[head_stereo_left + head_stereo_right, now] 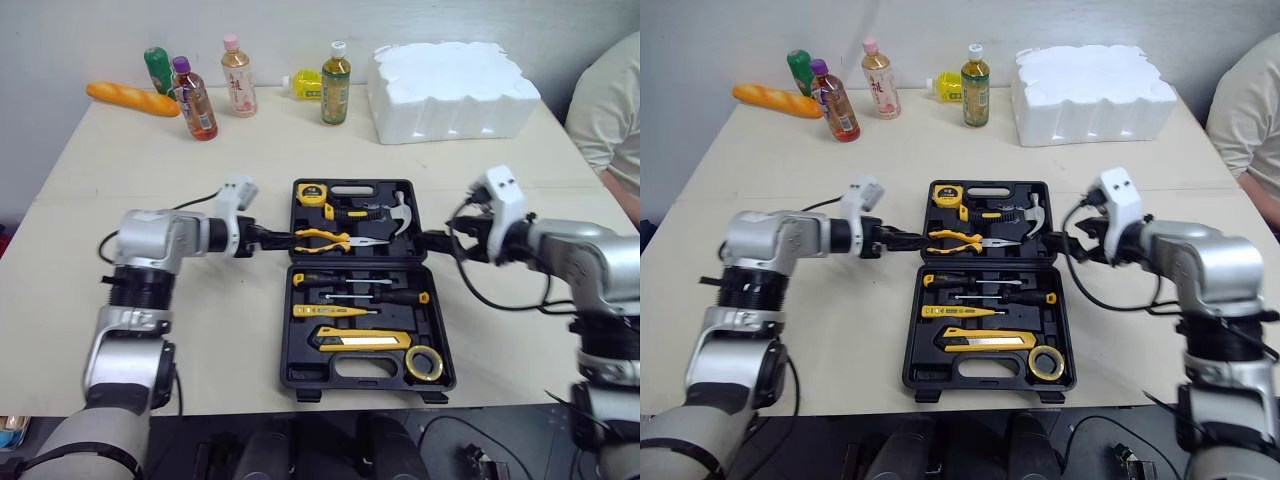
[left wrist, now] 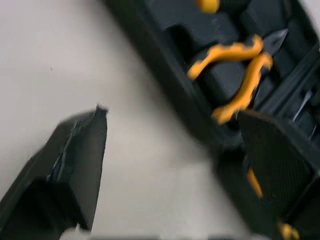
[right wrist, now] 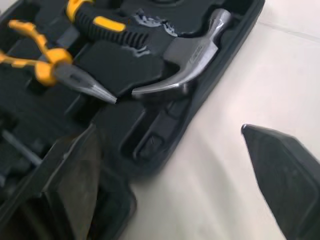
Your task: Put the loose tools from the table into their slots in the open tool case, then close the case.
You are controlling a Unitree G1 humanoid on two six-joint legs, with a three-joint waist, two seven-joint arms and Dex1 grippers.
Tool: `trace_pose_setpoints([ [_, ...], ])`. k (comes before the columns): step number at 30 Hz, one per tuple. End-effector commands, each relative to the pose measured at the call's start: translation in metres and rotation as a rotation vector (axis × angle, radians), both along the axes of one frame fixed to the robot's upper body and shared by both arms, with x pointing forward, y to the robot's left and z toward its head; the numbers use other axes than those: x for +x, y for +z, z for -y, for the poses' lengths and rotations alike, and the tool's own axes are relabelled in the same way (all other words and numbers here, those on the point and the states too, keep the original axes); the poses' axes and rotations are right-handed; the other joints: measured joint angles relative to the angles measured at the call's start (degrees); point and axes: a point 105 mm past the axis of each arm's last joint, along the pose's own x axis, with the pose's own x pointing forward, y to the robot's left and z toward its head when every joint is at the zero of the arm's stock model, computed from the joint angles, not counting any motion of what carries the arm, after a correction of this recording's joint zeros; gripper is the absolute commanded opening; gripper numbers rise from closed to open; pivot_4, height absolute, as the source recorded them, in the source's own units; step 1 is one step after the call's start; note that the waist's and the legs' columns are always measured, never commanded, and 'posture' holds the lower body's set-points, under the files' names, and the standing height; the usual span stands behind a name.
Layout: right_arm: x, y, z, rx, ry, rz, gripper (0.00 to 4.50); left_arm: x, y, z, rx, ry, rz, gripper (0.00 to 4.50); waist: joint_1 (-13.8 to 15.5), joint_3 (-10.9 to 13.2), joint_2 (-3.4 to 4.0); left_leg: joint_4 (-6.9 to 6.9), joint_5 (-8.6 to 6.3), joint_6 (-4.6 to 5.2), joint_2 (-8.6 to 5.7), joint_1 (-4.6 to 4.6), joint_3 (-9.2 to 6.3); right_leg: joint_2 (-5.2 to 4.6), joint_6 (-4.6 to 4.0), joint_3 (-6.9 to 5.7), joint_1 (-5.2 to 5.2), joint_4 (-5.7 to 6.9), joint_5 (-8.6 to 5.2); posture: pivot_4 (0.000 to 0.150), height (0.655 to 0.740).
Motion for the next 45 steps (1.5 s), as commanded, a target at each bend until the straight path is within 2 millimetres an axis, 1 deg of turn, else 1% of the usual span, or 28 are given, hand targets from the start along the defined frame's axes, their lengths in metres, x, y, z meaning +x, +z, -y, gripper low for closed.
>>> trace_pose_setpoints([
  [1, 0.007, 0.003, 0.010, -0.012, -0.090, -0.008, 4.50, 0.010, 0.015, 0.001, 0.001, 0.027, 0.064, 4.35, 0.0, 0.0, 0.00, -0.05, 0.01, -0.02, 0.01, -0.01, -0.01, 0.01, -0.01, 0.00, -0.04, 0.02, -0.01, 0.150, 0.7383],
  [6, 0.011, 0.001, 0.009, 0.001, -0.119, -0.014, 4.50, 0.015, 0.012, 0.001, 0.020, 0.060, 0.061, 4.35, 0.0, 0.0, 0.00, -0.11, -0.01, -0.03, -0.03, -0.10, 0.17, -0.03, -0.01, 0.02, -0.19, 0.00, -0.01, 0.150, 0.7383],
  [9, 0.014, -0.007, 0.003, -0.001, -0.118, -0.039, 4.50, 0.017, 0.006, -0.004, 0.023, 0.091, 0.039, 4.35, -0.2, 0.0, 0.00, -0.07, 0.00, -0.03, -0.03, -0.08, 0.24, -0.03, 0.00, 0.05, -0.19, 0.06, 0.00, 0.150, 0.7383],
  [13, 0.018, -0.013, 0.007, -0.016, -0.137, -0.050, 4.50, 0.015, -0.002, -0.006, 0.063, 0.079, 0.032, 4.35, -0.6, 0.0, 0.00, -0.07, 0.00, -0.03, -0.02, -0.05, 0.33, -0.02, 0.00, 0.06, -0.20, 0.11, 0.00, 0.150, 0.7383],
  [19, 0.017, -0.034, 0.005, -0.052, -0.134, -0.083, 4.50, 0.013, -0.017, -0.002, 0.104, 0.062, 0.048, 4.35, -0.7, 0.0, -0.02, -0.07, 0.00, -0.03, -0.01, -0.03, 0.44, -0.03, 0.00, 0.09, -0.20, 0.13, 0.00, 0.150, 0.7383],
  [21, 0.016, -0.040, 0.002, -0.065, -0.126, -0.094, 3.99, 0.009, -0.024, -0.001, 0.104, 0.063, 0.018, 3.81, -0.7, 0.0, -0.03, -0.06, 0.00, -0.03, -0.01, -0.02, 0.46, -0.03, 0.00, 0.10, -0.20, 0.15, 0.00, 0.150, 0.7383],
  [22, 0.016, -0.043, 0.000, -0.063, -0.126, -0.100, 3.67, 0.006, -0.031, -0.002, 0.123, 0.067, -0.001, 3.50, -0.7, -0.1, -0.09, -0.06, 0.00, -0.03, -0.01, 0.00, 0.46, -0.03, 0.00, 0.13, -0.20, 0.15, 0.00, 0.150, 0.7383],
  [24, 0.017, -0.044, -0.002, -0.058, -0.127, -0.107, 2.69, 0.001, -0.042, -0.001, 0.148, 0.064, -0.024, 2.59, -0.8, -0.3, -0.36, -0.07, -0.01, -0.03, 0.01, 0.05, 0.45, -0.03, 0.00, 0.15, -0.19, 0.16, 0.00, 0.150, 0.7383],
  [25, 0.017, -0.044, -0.003, -0.058, -0.128, -0.107, 2.11, -0.002, -0.047, 0.001, 0.151, 0.054, -0.041, 2.06, -0.9, -0.4, -0.48, -0.08, -0.01, -0.04, 0.05, 0.08, 0.44, -0.02, 0.00, 0.16, -0.18, 0.17, 0.00, 0.150, 0.7383],
  [28, 0.017, -0.044, -0.004, -0.058, -0.127, -0.106, 0.72, -0.008, -0.051, 0.005, 0.153, 0.035, -0.058, 0.92, -0.8, -0.5, -0.55, -0.13, -0.07, -0.02, 0.07, 0.55, 0.41, -0.03, -0.01, 0.20, 0.24, 0.12, 0.00, 0.150, 0.7383],
  [29, 0.017, -0.044, -0.005, -0.050, -0.127, -0.111, 0.46, -0.011, -0.053, 0.008, 0.159, 0.021, -0.058, 0.78, -0.8, -0.7, -0.53, -0.21, -0.14, 0.01, 0.08, 0.86, 0.41, -0.03, -0.01, 0.20, 0.53, 0.02, 0.00, 0.150, 0.7383],
  [30, 0.016, -0.044, -0.006, -0.046, -0.126, -0.113, 0.14, -0.014, -0.055, 0.011, 0.159, 0.011, -0.060, 0.60, -0.7, -0.9, -0.48, -0.23, -0.22, 0.01, 0.12, 0.97, 0.40, -0.02, -0.02, 0.20, 0.65, -0.05, -0.01, 0.150, 0.7383],
  [31, 0.016, -0.045, -0.007, -0.044, -0.125, -0.114, 0.00, -0.015, -0.056, 0.013, 0.158, 0.006, -0.062, 0.49, -0.7, -1.1, -0.38, -0.23, -0.29, 0.03, 0.13, 0.98, 0.39, -0.03, -0.03, 0.20, 0.66, -0.07, -0.01, 0.150, 0.7383],
  [34, 0.015, -0.045, -0.008, -0.045, -0.124, -0.112, 0.00, -0.018, -0.057, 0.016, 0.151, -0.004, -0.061, 0.34, -0.6, -1.3, -0.29, -0.22, -0.40, 0.08, 0.11, 0.98, 0.41, -0.08, -0.03, 0.20, 0.66, -0.09, -0.01, 0.150, 0.7383],
  [36, 0.014, -0.044, -0.009, -0.038, -0.121, -0.109, 0.00, -0.019, -0.052, 0.021, 0.129, -0.015, -0.045, 0.30, -0.6, -1.3, -0.28, -0.22, -0.41, 0.08, 0.10, 0.98, 0.44, -0.10, -0.02, 0.21, 0.66, -0.12, -0.01, 0.150, 0.7383],
  [37, 0.014, -0.042, -0.010, -0.033, -0.122, -0.100, 0.00, -0.017, -0.044, 0.024, 0.104, -0.018, -0.020, 0.29, -0.6, -1.3, -0.28, -0.22, -0.41, 0.08, 0.10, 0.98, 0.44, -0.10, -0.02, 0.20, 0.66, -0.13, -0.01, 0.150, 0.7383],
  [40, 0.018, -0.025, -0.014, -0.032, -0.103, -0.013, 0.00, -0.006, -0.004, 0.034, -0.005, -0.046, 0.146, 0.29, -0.5, -1.3, -0.28, -0.22, -0.41, 0.08, 0.10, 0.96, 0.44, -0.10, -0.02, 0.20, 0.65, -0.15, -0.01, 0.150, 0.7383],
  [42, 0.021, -0.011, -0.016, -0.027, -0.092, 0.061, 0.00, 0.002, 0.018, 0.035, -0.011, -0.053, 0.286, 0.29, -0.4, -1.3, -0.30, -0.18, -0.40, 0.08, 0.09, 0.79, 0.45, -0.11, -0.02, 0.19, 0.51, -0.15, -0.01, 0.150, 0.7383],
  [45, 0.022, 0.006, -0.018, -0.051, -0.062, 0.172, 0.00, 0.010, 0.040, 0.033, -0.033, -0.042, 0.408, 0.21, -0.5, -1.2, -0.27, -0.16, -0.39, 0.08, 0.08, 0.60, 0.51, -0.12, 0.01, 0.21, 0.27, -0.11, 0.01, 0.150, 0.7383],
])
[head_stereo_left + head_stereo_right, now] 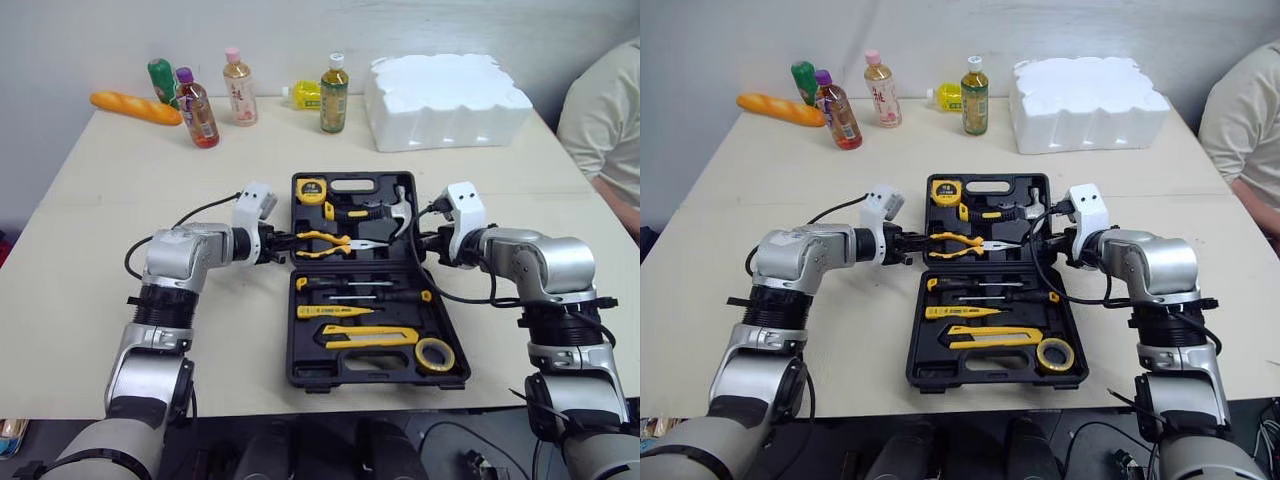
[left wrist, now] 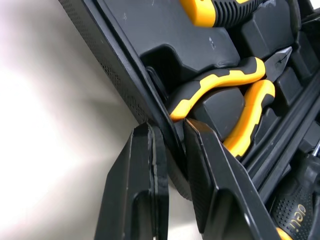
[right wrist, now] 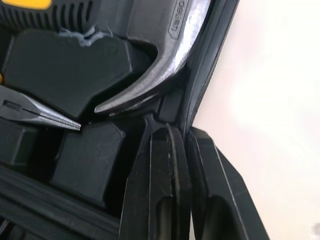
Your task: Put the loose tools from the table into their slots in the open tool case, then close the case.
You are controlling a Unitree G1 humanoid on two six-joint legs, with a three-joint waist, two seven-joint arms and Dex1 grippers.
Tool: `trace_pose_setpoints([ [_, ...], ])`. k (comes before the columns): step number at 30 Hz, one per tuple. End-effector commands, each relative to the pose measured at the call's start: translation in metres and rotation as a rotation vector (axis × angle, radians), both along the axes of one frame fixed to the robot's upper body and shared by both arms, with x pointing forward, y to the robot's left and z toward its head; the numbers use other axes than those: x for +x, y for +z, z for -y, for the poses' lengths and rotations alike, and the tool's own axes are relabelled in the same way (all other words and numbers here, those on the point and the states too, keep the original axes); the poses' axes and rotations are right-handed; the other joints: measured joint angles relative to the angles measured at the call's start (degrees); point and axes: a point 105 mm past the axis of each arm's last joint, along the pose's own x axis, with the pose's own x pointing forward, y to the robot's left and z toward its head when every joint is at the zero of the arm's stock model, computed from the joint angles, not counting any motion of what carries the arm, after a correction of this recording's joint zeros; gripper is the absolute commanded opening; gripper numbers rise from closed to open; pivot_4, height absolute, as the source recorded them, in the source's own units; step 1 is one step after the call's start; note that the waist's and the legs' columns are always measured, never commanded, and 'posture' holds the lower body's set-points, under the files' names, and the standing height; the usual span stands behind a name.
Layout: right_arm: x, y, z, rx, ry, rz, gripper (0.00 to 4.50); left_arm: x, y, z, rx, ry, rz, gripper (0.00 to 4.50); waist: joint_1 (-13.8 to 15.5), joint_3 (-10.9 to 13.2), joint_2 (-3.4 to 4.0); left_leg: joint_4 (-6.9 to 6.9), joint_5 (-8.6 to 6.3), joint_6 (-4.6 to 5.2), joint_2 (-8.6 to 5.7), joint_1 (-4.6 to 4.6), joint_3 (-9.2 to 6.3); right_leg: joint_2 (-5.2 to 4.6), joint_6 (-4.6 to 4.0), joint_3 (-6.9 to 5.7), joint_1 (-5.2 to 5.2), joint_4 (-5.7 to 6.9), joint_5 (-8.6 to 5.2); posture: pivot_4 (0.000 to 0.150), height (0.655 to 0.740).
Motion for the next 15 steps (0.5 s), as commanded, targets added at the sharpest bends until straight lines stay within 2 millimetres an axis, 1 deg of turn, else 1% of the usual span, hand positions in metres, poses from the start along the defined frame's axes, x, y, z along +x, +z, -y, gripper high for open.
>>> trace_pose_setpoints([
  [1, 0.001, 0.044, -0.015, 0.005, 0.098, 0.223, 0.00, 0.004, 0.051, 0.019, -0.058, -0.100, 0.244, 0.14, -0.2, 0.1, 0.00, -0.01, 0.00, 0.00, 0.00, -0.07, 0.01, 0.01, 0.00, 0.00, -0.08, 0.01, 0.00, 0.150, 0.7383],
  [3, -0.002, 0.061, -0.021, 0.054, 0.136, 0.312, 0.00, 0.006, 0.058, 0.017, -0.018, -0.110, 0.334, 0.07, -0.4, 0.1, 0.00, 0.02, 0.03, -0.04, 0.04, -0.35, 0.03, 0.08, 0.00, 0.00, -0.34, 0.02, 0.00, 0.150, 0.7383],
  [5, -0.001, 0.074, -0.019, 0.077, 0.122, 0.394, 0.00, 0.006, 0.064, 0.015, 0.017, -0.121, 0.422, 0.04, -0.6, 0.1, 0.00, 0.04, 0.06, -0.05, 0.07, -0.70, 0.19, 0.09, 0.00, 0.02, -0.80, 0.12, 0.01, 0.150, 0.7383],
  [6, 0.000, 0.082, -0.016, 0.031, 0.110, 0.478, 0.00, 0.007, 0.068, 0.012, 0.038, -0.115, 0.489, 0.02, -0.6, 0.1, 0.00, 0.03, 0.06, -0.06, 0.08, -0.78, 0.32, 0.08, 0.00, 0.02, -0.99, 0.21, 0.00, 0.150, 0.7383],
  [8, 0.000, 0.091, -0.013, -0.070, 0.115, 0.606, 0.00, 0.008, 0.073, 0.009, 0.068, -0.103, 0.581, 0.00, -0.6, 0.2, 0.01, -0.02, 0.06, -0.07, 0.14, -0.78, 0.48, 0.11, -0.01, -0.05, -1.09, 0.22, 0.00, 0.150, 0.7383],
  [11, -0.007, 0.090, -0.015, -0.233, 0.189, 0.753, 0.00, 0.009, 0.075, 0.004, 0.133, -0.088, 0.713, 0.00, -0.4, 0.2, 0.01, -0.04, 0.04, -0.05, 0.16, -0.79, 0.61, 0.10, -0.01, -0.06, -1.11, 0.15, 0.00, 0.150, 0.7383],
  [13, -0.019, 0.077, -0.017, -0.381, 0.265, 0.895, 0.00, 0.008, 0.072, -0.004, 0.193, -0.049, 0.810, 0.00, -0.4, 0.2, 0.01, -0.04, 0.02, -0.01, 0.16, -0.78, 0.73, 0.09, -0.01, -0.06, -1.08, 0.08, 0.00, 0.150, 0.7383],
  [14, -0.028, 0.072, -0.018, -0.457, 0.296, 0.990, 0.00, 0.004, 0.066, -0.007, 0.255, -0.049, 0.868, 0.00, -0.4, 0.2, 0.01, -0.04, 0.00, 0.01, 0.16, -0.77, 0.78, 0.09, -0.01, -0.06, -1.07, 0.08, 0.00, 0.150, 0.7383],
  [15, -0.034, 0.065, -0.016, -0.496, 0.312, 1.038, 0.00, 0.001, 0.061, -0.011, 0.302, -0.044, 0.913, 0.00, -0.4, 0.2, 0.01, -0.06, -0.02, 0.00, 0.17, -0.75, 0.85, 0.09, -0.01, -0.06, -1.06, 0.05, 0.00, 0.150, 0.7383],
])
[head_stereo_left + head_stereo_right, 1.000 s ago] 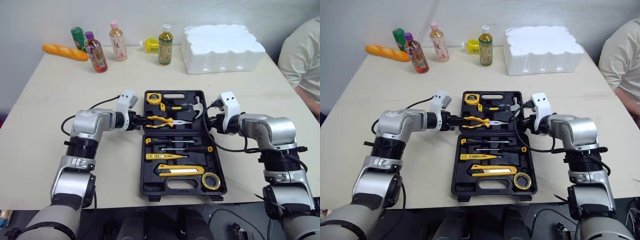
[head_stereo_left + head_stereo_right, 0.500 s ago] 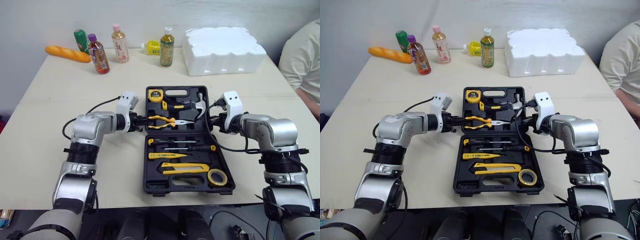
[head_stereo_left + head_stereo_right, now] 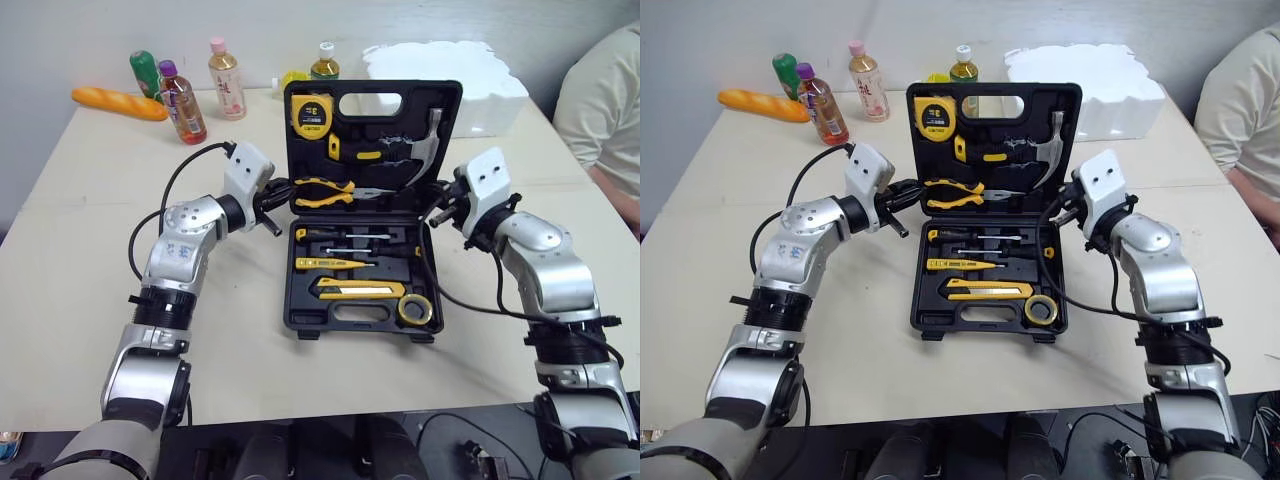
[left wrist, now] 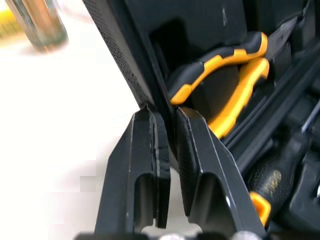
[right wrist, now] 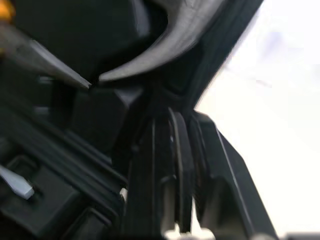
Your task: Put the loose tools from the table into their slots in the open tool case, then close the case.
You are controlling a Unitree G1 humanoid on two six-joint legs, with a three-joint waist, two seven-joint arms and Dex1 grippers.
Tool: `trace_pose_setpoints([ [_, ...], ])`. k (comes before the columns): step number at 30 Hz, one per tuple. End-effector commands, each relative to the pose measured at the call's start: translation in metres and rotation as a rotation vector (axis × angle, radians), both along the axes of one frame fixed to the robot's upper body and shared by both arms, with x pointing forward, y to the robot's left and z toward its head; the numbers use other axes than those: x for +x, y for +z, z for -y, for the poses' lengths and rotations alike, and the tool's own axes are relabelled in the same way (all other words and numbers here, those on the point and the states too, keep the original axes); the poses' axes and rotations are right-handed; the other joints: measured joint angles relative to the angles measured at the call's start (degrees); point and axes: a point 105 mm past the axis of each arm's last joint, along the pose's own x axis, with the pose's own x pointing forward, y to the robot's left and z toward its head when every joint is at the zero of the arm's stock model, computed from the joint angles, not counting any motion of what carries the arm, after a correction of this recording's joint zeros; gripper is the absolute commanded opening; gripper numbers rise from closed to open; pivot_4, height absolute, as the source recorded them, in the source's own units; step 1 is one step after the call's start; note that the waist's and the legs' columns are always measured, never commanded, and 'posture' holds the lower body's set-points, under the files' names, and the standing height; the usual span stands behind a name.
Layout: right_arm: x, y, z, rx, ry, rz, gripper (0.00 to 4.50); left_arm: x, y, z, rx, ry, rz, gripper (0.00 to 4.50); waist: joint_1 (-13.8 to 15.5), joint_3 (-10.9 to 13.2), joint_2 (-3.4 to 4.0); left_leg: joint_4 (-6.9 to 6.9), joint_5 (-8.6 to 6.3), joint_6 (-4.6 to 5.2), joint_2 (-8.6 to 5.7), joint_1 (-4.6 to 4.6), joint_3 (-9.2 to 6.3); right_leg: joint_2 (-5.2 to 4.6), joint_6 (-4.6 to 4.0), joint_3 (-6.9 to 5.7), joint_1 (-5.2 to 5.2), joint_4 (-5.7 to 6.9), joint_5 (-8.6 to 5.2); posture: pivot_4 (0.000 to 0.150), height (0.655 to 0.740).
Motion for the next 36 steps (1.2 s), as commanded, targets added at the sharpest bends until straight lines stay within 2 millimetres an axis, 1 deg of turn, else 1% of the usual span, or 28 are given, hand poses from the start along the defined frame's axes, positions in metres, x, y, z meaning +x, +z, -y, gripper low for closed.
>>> trace_pose_setpoints([
  [1, -0.031, 0.009, -0.017, -0.193, 0.130, 0.319, 0.00, -0.015, 0.010, -0.004, 0.147, 0.018, 0.261, 0.47, -0.1, 0.0, 0.00, -0.03, -0.02, -0.02, 0.03, 0.02, 0.06, 0.00, 0.00, -0.02, 0.00, -0.01, 0.00, 0.150, 0.7383],
  [2, -0.036, 0.008, -0.014, -0.213, 0.115, 0.370, 0.40, -0.022, 0.005, -0.008, 0.176, 0.015, 0.293, 0.99, -0.2, 0.0, 0.00, -0.05, -0.02, -0.02, 0.03, 0.03, 0.12, 0.00, 0.00, -0.03, -0.02, -0.01, 0.00, 0.150, 0.7383],
  [3, -0.039, 0.007, -0.012, -0.226, 0.107, 0.403, 0.84, -0.026, 0.002, -0.010, 0.191, 0.013, 0.313, 1.38, -0.3, 0.0, 0.00, -0.03, -0.02, -0.02, 0.07, 0.03, 0.18, 0.00, 0.00, -0.01, -0.05, 0.01, 0.00, 0.150, 0.7383],
  [5, -0.054, 0.000, -0.013, -0.289, 0.131, 0.447, 1.72, -0.040, -0.009, -0.019, 0.180, 0.016, 0.285, 2.29, -0.3, 0.0, 0.00, 0.07, -0.02, -0.02, 0.15, 0.06, 0.17, 0.02, -0.08, 0.00, -0.02, 0.05, 0.05, 0.150, 0.7383],
  [7, -0.066, -0.008, -0.011, -0.322, 0.162, 0.419, 2.78, -0.051, -0.017, -0.026, 0.159, 0.013, 0.228, 3.27, -0.1, 0.0, 0.00, 0.12, -0.02, -0.02, 0.18, 0.22, 0.07, 0.02, -0.11, 0.00, 0.12, 0.09, 0.07, 0.150, 0.7383],
  [8, -0.076, -0.010, -0.004, -0.317, 0.181, 0.361, 3.22, -0.061, -0.020, -0.034, 0.093, -0.012, 0.137, 3.69, 0.0, 0.0, 0.00, 0.12, -0.02, -0.02, 0.19, 0.24, 0.03, 0.02, -0.12, 0.03, 0.13, 0.12, 0.08, 0.150, 0.7383],
  [9, -0.093, -0.014, 0.007, -0.282, 0.213, 0.239, 3.25, -0.074, -0.024, -0.049, 0.011, -0.039, -0.013, 4.20, 0.0, 0.0, 0.01, 0.13, -0.02, -0.02, 0.20, 0.29, 0.01, 0.02, -0.13, 0.03, 0.17, 0.16, 0.08, 0.150, 0.7383],
  [10, -0.110, -0.016, 0.017, -0.250, 0.247, 0.116, 3.25, -0.091, -0.027, -0.061, -0.057, -0.078, -0.169, 4.45, 0.0, 0.0, 0.03, 0.13, -0.02, -0.01, 0.22, 0.27, -0.01, 0.02, -0.13, 0.04, 0.16, 0.17, 0.08, 0.150, 0.7383],
  [11, -0.123, -0.017, 0.020, -0.227, 0.281, 0.026, 3.25, -0.105, -0.028, -0.066, -0.098, -0.114, -0.276, 4.45, 0.1, 0.0, 0.04, 0.10, -0.04, 0.01, 0.27, 0.25, -0.06, 0.04, -0.15, 0.06, 0.17, 0.16, 0.07, 0.150, 0.7383],
  [12, -0.137, -0.021, 0.027, -0.192, 0.311, -0.104, 3.25, -0.120, -0.028, -0.076, -0.109, -0.154, -0.355, 4.45, 0.0, 0.0, 0.05, 0.06, -0.10, -0.02, 0.33, 0.20, -0.23, 0.05, -0.25, 0.01, 0.20, 0.11, 0.01, 0.150, 0.7383],
  [14, -0.168, -0.030, 0.045, -0.169, 0.362, -0.354, 3.25, -0.151, -0.033, -0.103, -0.108, -0.195, -0.553, 4.45, -0.1, 0.1, 0.09, 0.11, -0.18, 0.05, 0.41, 0.29, -0.29, 0.00, -0.29, -0.07, 0.39, -0.06, 0.00, 0.150, 0.7383],
  [15, -0.179, -0.032, 0.050, -0.161, 0.377, -0.433, 3.25, -0.161, -0.033, -0.111, -0.112, -0.205, -0.621, 4.45, 0.0, 0.1, 0.11, 0.09, -0.22, 0.08, 0.45, 0.61, -0.33, 0.00, -0.33, -0.11, 0.73, -0.17, 0.03, 0.150, 0.7383],
  [16, -0.187, -0.033, 0.056, -0.149, 0.373, -0.505, 3.25, -0.168, -0.032, -0.119, -0.121, -0.212, -0.654, 4.45, 0.0, 0.2, 0.20, 0.03, -0.50, 0.25, 0.56, 1.19, -0.41, -0.01, -0.39, -0.15, 1.36, -0.52, 0.00, 0.150, 0.7383],
  [17, -0.196, -0.036, 0.067, -0.075, 0.351, -0.601, 3.25, -0.166, -0.032, -0.135, -0.144, -0.152, -0.680, 4.45, 0.0, 0.2, 0.27, -0.02, -0.94, 0.35, 0.74, 1.86, -0.57, -0.02, -0.57, -0.16, 2.21, -0.98, -0.10, 0.150, 0.7383],
  [18, -0.202, -0.036, 0.074, -0.017, 0.339, -0.663, 3.25, -0.165, -0.031, -0.146, -0.162, -0.108, -0.694, 4.45, 0.2, 0.2, 0.36, -0.08, -1.15, 0.16, 0.98, 2.40, -0.70, 0.05, -1.18, -0.13, 2.85, -1.41, -0.32, 0.150, 0.7383],
  [19, -0.207, -0.039, 0.082, 0.058, 0.319, -0.725, 3.25, -0.159, -0.028, -0.160, -0.187, -0.051, -0.682, 4.45, 0.5, 0.2, 0.36, -0.13, -1.31, -0.11, 1.15, 2.66, -0.79, 0.12, -1.69, -0.19, 3.23, -1.74, -0.53, 0.150, 0.7383],
  [20, -0.211, -0.042, 0.086, 0.098, 0.311, -0.749, 3.25, -0.153, -0.026, -0.170, -0.202, -0.003, -0.659, 4.45, 0.8, 0.2, 0.31, -0.28, -1.30, -0.16, 1.17, 2.75, -0.78, 0.06, -1.76, -0.16, 3.31, -1.77, -0.57, 0.150, 0.7383],
  [22, -0.212, -0.052, 0.089, 0.099, 0.290, -0.767, 3.25, -0.142, -0.023, -0.178, -0.196, 0.041, -0.611, 4.45, 1.3, 0.1, 0.18, -0.74, -1.13, -0.32, 1.16, 2.84, -0.69, 0.03, -1.84, -0.08, 3.22, -1.81, -0.62, 0.150, 0.7383],
  [24, -0.216, -0.056, 0.085, 0.091, 0.313, -0.791, 3.25, -0.137, -0.019, -0.170, -0.199, 0.009, -0.582, 4.45, 1.4, 0.1, 0.19, -0.95, -1.06, -0.47, 1.19, 2.81, -0.68, 0.06, -1.95, -0.15, 3.00, -1.68, -0.66, 0.150, 0.7383],
  [25, -0.216, -0.056, 0.082, 0.088, 0.322, -0.789, 3.25, -0.133, -0.019, -0.166, -0.200, -0.001, -0.574, 4.21, 1.4, 0.1, 0.21, -1.02, -1.07, -0.50, 1.19, 2.80, -0.67, 0.06, -1.91, -0.15, 2.95, -1.65, -0.65, 0.150, 0.7383],
  [26, -0.214, -0.057, 0.077, 0.084, 0.340, -0.778, 3.25, -0.128, -0.019, -0.160, -0.197, -0.012, -0.564, 3.91, 1.4, 0.1, 0.22, -1.10, -1.05, -0.48, 1.19, 2.77, -0.65, 0.06, -1.60, -0.17, 2.85, -1.59, -0.47, 0.150, 0.7383],
  [27, -0.210, -0.057, 0.073, 0.084, 0.351, -0.764, 2.86, -0.121, -0.020, -0.155, -0.191, -0.018, -0.556, 3.53, 1.4, 0.1, 0.22, -1.13, -0.99, -0.37, 1.21, 2.72, -0.63, 0.09, -1.31, -0.18, 2.73, -1.54, -0.32, 0.150, 0.7383],
  [28, -0.208, -0.058, 0.068, 0.088, 0.367, -0.757, 2.70, -0.115, -0.022, -0.150, -0.180, -0.022, -0.549, 3.15, 1.4, 0.1, 0.22, -1.19, -0.98, -0.38, 1.21, 2.66, -0.64, 0.11, -1.32, -0.20, 2.66, -1.55, -0.33, 0.150, 0.7383],
  [29, -0.206, -0.059, 0.062, 0.094, 0.392, -0.762, 2.40, -0.107, -0.023, -0.144, -0.166, -0.027, -0.542, 2.70, 1.4, 0.0, 0.19, -1.21, -0.79, -0.71, 1.21, 2.50, -0.62, 0.14, -1.31, -0.23, 2.49, -1.54, -0.32, 0.150, 0.7383],
  [31, -0.205, -0.062, 0.051, 0.083, 0.448, -0.783, 1.47, -0.092, -0.028, -0.133, -0.127, -0.034, -0.525, 1.82, 1.5, 0.1, 0.17, -1.03, -0.70, -0.74, 1.18, 1.98, -0.53, 0.22, -1.21, -0.28, 2.04, -1.27, -0.26, 0.150, 0.7383],
  [34, -0.196, -0.076, 0.034, 0.027, 0.521, -0.826, 0.00, -0.049, -0.030, -0.109, -0.085, -0.005, -0.444, 0.39, 1.8, 0.1, 0.04, -0.90, -0.66, -0.71, 1.18, 2.09, -0.25, 0.55, -1.08, -0.56, 2.06, -0.98, -0.20, 0.150, 0.7383],
  [35, -0.194, -0.079, 0.031, 0.014, 0.533, -0.837, 0.00, -0.040, -0.029, -0.104, -0.085, -0.004, -0.428, 0.04, 1.8, 0.1, -0.04, -0.60, -0.64, -0.64, 1.12, 2.05, -0.20, 0.81, -1.00, -0.65, 2.06, -1.03, -0.16, 0.150, 0.7383],
  [36, -0.193, -0.083, 0.028, -0.007, 0.548, -0.854, 0.00, -0.030, -0.029, -0.099, -0.104, 0.001, -0.430, 0.04, 1.7, 0.1, -0.07, -0.52, -0.60, -0.56, 1.14, 1.97, -0.14, 0.79, -0.84, -0.54, 2.02, -1.04, -0.07, 0.150, 0.7383],
])
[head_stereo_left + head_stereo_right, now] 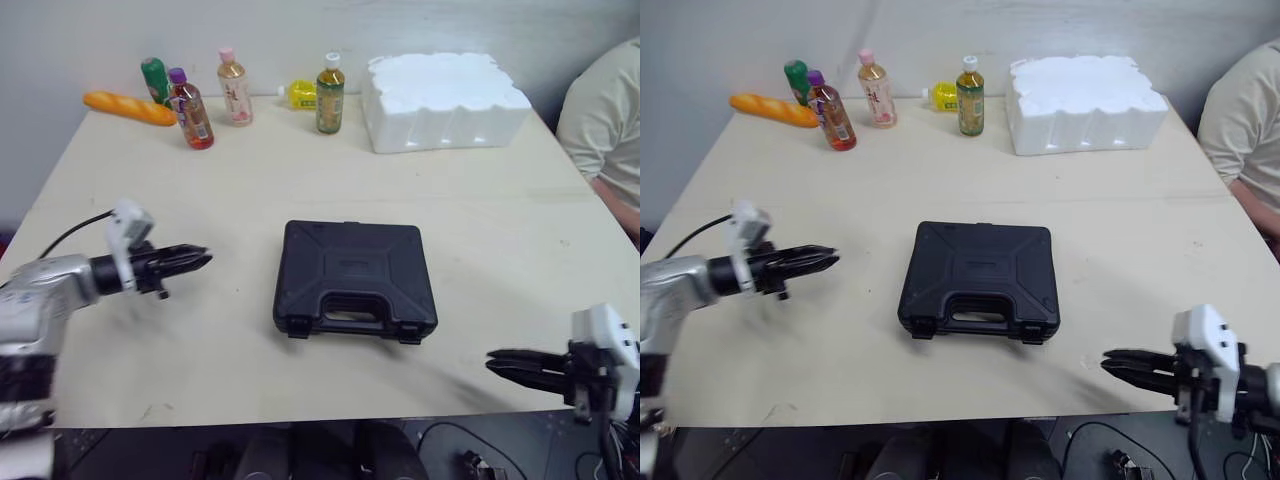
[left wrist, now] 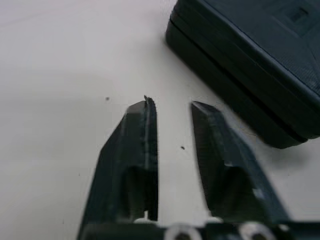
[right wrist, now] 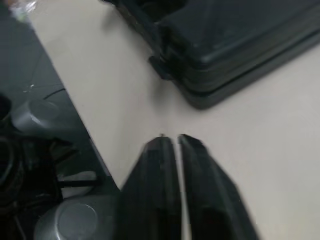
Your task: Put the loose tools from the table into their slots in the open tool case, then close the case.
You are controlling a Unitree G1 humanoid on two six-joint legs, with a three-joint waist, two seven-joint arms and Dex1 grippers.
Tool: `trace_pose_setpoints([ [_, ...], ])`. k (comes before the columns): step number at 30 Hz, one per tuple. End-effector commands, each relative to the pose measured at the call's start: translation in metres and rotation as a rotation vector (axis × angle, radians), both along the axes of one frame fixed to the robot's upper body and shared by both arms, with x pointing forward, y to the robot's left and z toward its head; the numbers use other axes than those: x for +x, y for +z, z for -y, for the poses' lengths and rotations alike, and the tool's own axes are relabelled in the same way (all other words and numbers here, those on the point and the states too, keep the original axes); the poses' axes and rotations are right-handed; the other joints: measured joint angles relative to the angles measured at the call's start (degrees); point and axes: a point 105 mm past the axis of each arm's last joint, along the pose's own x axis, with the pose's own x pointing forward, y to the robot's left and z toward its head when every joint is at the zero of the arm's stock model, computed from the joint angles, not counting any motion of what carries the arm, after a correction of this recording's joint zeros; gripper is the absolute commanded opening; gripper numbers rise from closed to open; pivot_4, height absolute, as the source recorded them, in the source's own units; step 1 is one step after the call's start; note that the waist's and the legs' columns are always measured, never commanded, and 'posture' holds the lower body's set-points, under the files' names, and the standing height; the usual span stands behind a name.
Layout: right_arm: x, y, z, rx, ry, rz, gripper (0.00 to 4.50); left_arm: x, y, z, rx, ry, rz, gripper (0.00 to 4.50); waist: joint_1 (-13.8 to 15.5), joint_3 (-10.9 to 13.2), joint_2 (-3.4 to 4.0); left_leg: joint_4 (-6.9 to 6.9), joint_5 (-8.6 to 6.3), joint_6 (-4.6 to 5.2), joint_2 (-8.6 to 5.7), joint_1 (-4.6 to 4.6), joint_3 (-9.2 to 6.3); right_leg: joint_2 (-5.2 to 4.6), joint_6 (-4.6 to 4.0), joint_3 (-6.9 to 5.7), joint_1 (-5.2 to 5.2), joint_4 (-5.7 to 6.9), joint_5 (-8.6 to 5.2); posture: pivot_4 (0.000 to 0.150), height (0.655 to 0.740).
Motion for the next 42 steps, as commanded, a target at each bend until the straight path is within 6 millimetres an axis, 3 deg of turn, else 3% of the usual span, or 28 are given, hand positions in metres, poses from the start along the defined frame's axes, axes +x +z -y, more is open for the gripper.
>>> trace_pose_setpoints([
  [1, 0.002, -0.010, -0.008, -0.054, 0.063, -0.032, 0.00, 0.024, 0.005, 0.004, 0.025, 0.041, 0.040, 0.04, -0.1, 0.0, -0.10, 0.01, 0.05, 0.09, -0.07, 0.04, 0.04, -0.05, 0.09, 0.11, 0.03, 0.04, 0.06, 0.150, 0.7383],
  [5, 0.008, -0.016, -0.018, -0.056, 0.122, -0.078, 0.00, 0.052, 0.004, 0.032, 0.038, 0.020, 0.058, 0.04, -0.4, 0.0, -0.23, 0.24, 0.00, 0.18, -0.05, 0.07, 0.21, -0.07, 0.12, 0.25, 0.01, 0.16, 0.08, 0.150, 0.7383],
  [9, 0.030, -0.022, -0.023, -0.093, 0.131, -0.038, 0.00, 0.071, 0.008, 0.081, 0.048, -0.080, 0.083, 0.04, -0.2, 0.1, -0.30, 0.57, -0.02, 0.22, -0.01, -0.15, 0.21, -0.01, 0.13, 0.21, -0.08, 0.23, 0.08, 0.150, 0.7383],
  [14, 0.051, -0.020, -0.020, -0.141, 0.129, 0.032, 0.00, 0.083, 0.004, 0.103, 0.086, -0.080, 0.102, 0.04, -0.3, 0.2, -0.46, 0.69, -0.08, 0.31, -0.05, -0.28, 0.32, -0.01, 0.25, 0.23, -0.15, 0.33, 0.15, 0.150, 0.7383],
  [21, 0.067, -0.011, -0.010, -0.178, 0.122, 0.082, 0.00, 0.072, -0.007, 0.112, 0.103, -0.229, 0.089, 0.04, -0.3, 0.2, -0.49, 0.68, -0.09, 0.30, 0.02, -0.27, 0.43, 0.01, 0.26, 0.21, -0.21, 0.36, 0.15, 0.150, 0.7383],
  [25, 0.073, -0.002, -0.002, -0.164, 0.104, 0.082, 0.00, 0.056, -0.017, 0.106, 0.105, -0.344, 0.044, 0.04, -0.3, 0.2, -0.53, 0.69, -0.09, 0.31, 0.00, -0.28, 0.46, -0.03, 0.26, 0.21, -0.22, 0.35, 0.15, 0.150, 0.7383],
  [31, 0.072, -0.006, 0.003, -0.185, 0.105, 0.067, 0.00, 0.047, -0.016, 0.099, 0.110, -0.404, 0.048, 0.04, -0.3, 0.2, -0.53, 0.69, -0.12, 0.29, 0.04, -0.27, 0.46, -0.02, 0.26, 0.18, -0.22, 0.35, 0.15, 0.150, 0.7383],
  [36, 0.064, -0.016, 0.012, -0.252, 0.133, 0.017, 0.00, 0.058, -0.010, 0.095, 0.127, -0.311, 0.073, 0.04, -0.2, 0.2, -0.53, 0.69, -0.12, 0.30, 0.04, -0.27, 0.45, -0.04, 0.26, 0.18, -0.22, 0.36, 0.15, 0.150, 0.7383],
  [42, 0.072, -0.015, 0.006, -0.229, 0.130, 0.041, 0.00, 0.063, -0.012, 0.104, 0.152, -0.294, 0.078, 0.04, -0.3, 0.2, -0.54, 0.69, -0.13, 0.32, 0.02, -0.27, 0.45, -0.08, 0.27, 0.17, -0.22, 0.37, 0.16, 0.150, 0.7383],
])
